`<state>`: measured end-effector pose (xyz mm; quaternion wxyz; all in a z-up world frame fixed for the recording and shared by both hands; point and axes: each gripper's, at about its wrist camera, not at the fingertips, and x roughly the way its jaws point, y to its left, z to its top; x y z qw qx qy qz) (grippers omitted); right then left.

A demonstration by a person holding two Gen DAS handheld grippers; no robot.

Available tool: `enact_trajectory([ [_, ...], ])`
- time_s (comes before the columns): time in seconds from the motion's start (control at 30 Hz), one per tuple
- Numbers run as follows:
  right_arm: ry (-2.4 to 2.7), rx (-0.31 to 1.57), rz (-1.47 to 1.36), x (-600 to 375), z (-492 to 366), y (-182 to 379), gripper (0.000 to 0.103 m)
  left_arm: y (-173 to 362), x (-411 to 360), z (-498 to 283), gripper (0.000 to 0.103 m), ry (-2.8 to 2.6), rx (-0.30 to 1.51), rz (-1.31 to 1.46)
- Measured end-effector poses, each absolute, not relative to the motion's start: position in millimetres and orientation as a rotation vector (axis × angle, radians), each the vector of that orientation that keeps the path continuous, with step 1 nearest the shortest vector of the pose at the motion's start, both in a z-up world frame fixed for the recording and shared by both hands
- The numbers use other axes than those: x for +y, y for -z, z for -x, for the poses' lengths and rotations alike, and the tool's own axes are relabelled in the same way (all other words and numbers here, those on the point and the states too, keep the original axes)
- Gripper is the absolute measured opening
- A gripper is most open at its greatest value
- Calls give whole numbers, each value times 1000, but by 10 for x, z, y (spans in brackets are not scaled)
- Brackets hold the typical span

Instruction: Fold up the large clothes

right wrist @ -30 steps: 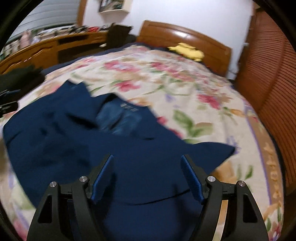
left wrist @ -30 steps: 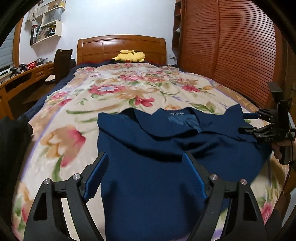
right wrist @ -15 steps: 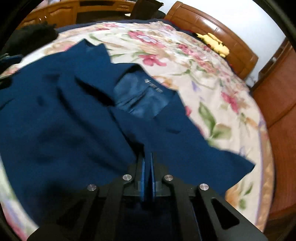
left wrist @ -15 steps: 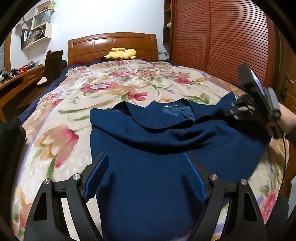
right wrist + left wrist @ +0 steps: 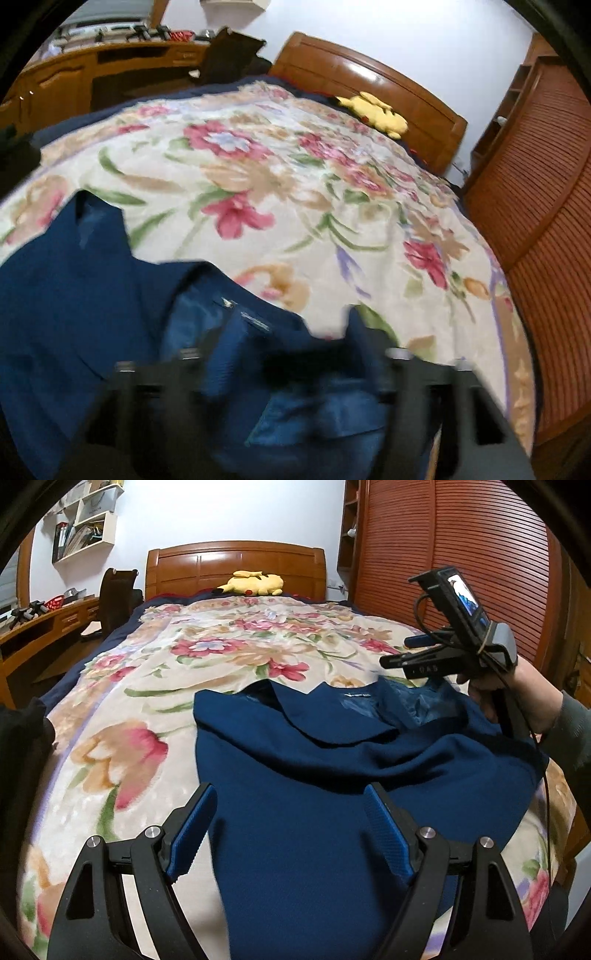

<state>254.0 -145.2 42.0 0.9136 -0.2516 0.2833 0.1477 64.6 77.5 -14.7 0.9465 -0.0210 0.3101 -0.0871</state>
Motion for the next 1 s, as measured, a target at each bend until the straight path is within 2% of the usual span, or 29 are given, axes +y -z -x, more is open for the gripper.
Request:
enact_trajectory([
  [0.33, -567, 658, 474, -1253, -2322, -195, 70, 133, 895, -604, 82, 149, 623, 52],
  [0.63, -742, 778, 571, -990, -2168, 7, 68, 150, 990, -620, 82, 140, 632, 67],
  [0.73, -753, 851, 612, -912, -2269, 125, 54, 150, 969, -620, 82, 142, 633, 58],
  [0.77, -748, 854, 630, -894, -2282, 157, 43, 148, 967, -622, 82, 143, 634, 54],
  [0.8, -746, 854, 642, -869, -2288, 170, 26, 149, 963, -622, 82, 144, 635, 52],
  [0.87, -737, 838, 669, -851, -2294, 160, 9, 152, 962, -623, 82, 143, 635, 53],
  [0.9, -728, 823, 678, -823, -2307, 159, 4, 152, 962, -623, 82, 144, 635, 54],
  [1.0, -629, 738, 662, -851, -2357, 32, 4, 156, 954, -627, 82, 144, 635, 52],
])
